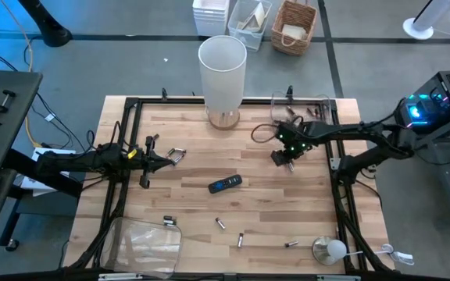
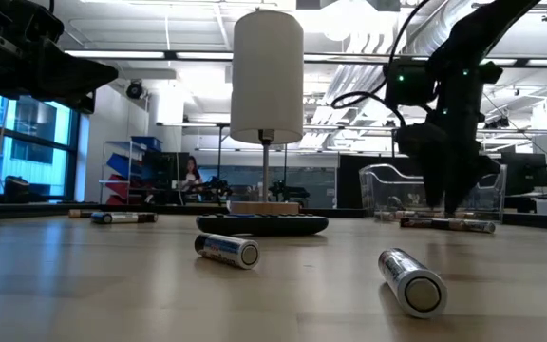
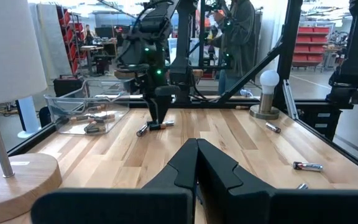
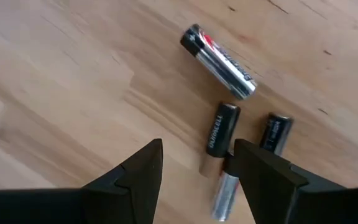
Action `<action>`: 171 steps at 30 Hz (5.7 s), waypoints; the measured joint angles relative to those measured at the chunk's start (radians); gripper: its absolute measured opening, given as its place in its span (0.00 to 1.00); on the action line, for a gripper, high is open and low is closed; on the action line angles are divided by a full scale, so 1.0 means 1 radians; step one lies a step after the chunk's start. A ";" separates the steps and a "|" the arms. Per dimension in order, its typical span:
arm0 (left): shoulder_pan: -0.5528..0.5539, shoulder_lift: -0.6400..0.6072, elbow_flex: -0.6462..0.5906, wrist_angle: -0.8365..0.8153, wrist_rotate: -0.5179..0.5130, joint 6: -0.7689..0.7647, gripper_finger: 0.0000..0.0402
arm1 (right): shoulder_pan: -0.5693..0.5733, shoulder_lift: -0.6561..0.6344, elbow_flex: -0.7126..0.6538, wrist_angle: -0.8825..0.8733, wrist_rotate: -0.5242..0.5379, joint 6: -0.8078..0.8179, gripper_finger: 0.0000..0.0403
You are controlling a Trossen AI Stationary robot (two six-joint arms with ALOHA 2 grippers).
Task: Sort batteries
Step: Put the black battery into the top transparent bin
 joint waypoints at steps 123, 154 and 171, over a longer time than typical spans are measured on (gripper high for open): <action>0.000 0.000 0.000 0.009 0.000 0.000 0.00 | 0.459 0.675 1.555 -0.811 -0.041 -0.515 0.00; 0.307 0.961 0.763 -0.995 -0.146 -0.609 0.00 | 0.318 -0.258 0.019 0.431 0.097 0.236 0.00; 0.389 1.409 0.764 -0.875 -0.103 -0.480 0.18 | 0.308 -0.258 0.016 0.442 0.077 0.080 0.00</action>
